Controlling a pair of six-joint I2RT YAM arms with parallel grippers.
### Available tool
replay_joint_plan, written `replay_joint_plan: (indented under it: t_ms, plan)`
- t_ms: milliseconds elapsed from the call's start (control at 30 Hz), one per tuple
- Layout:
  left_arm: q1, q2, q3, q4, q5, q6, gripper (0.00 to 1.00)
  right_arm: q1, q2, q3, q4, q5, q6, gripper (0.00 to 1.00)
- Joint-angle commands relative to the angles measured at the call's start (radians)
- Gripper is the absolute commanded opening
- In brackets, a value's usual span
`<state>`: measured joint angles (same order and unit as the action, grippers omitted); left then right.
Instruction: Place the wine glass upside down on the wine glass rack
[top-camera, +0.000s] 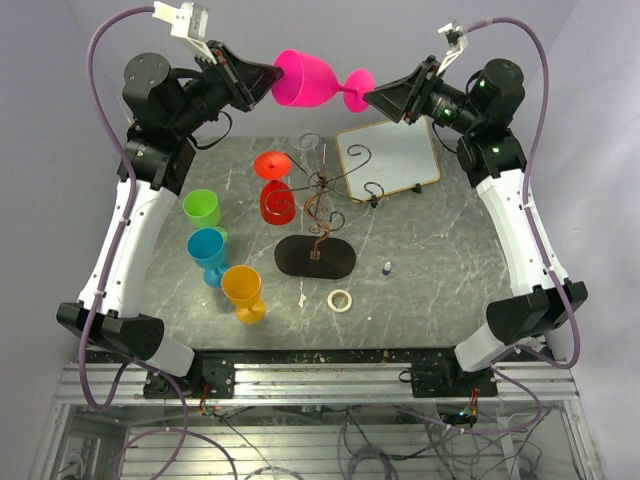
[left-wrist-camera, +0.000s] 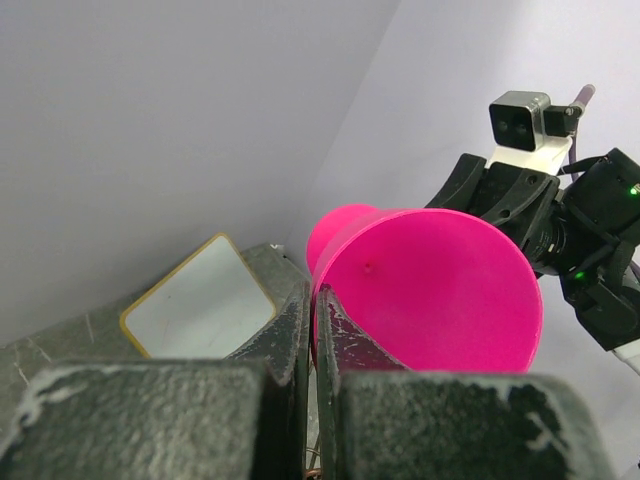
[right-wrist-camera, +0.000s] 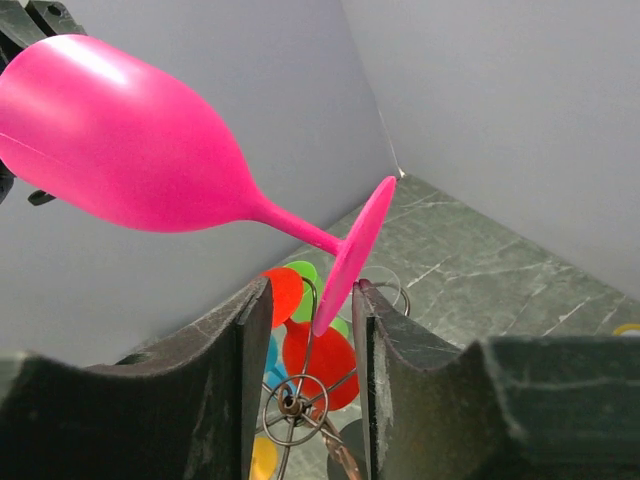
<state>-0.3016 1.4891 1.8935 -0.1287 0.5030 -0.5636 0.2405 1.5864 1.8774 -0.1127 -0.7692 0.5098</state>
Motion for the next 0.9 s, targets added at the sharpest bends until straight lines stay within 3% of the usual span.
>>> replay_joint_plan:
  t_ms: [0,233,467,600,700,867]
  plan:
    - [-0.014,0.004,0.037,-0.003,-0.026,0.04,0.07,0.023,0.019,0.012,0.002,0.013,0.007,0.36]
    - [-0.021,0.012,0.045,0.0,-0.029,0.044,0.07,0.034,0.036,0.019,-0.009,0.038,0.007,0.28]
    - [-0.028,0.01,0.037,-0.001,-0.025,0.058,0.07,0.037,0.043,0.033,-0.037,0.093,0.004,0.01]
    - [-0.029,-0.005,0.012,0.0,-0.009,0.084,0.08,0.036,0.044,0.047,-0.08,0.159,-0.016,0.0]
    - [-0.028,-0.019,-0.009,0.005,-0.001,0.083,0.16,0.033,0.039,0.049,-0.106,0.197,-0.04,0.0]
    - [-0.028,-0.041,-0.005,-0.024,-0.003,0.108,0.42,0.007,0.033,0.052,-0.132,0.25,-0.066,0.0]
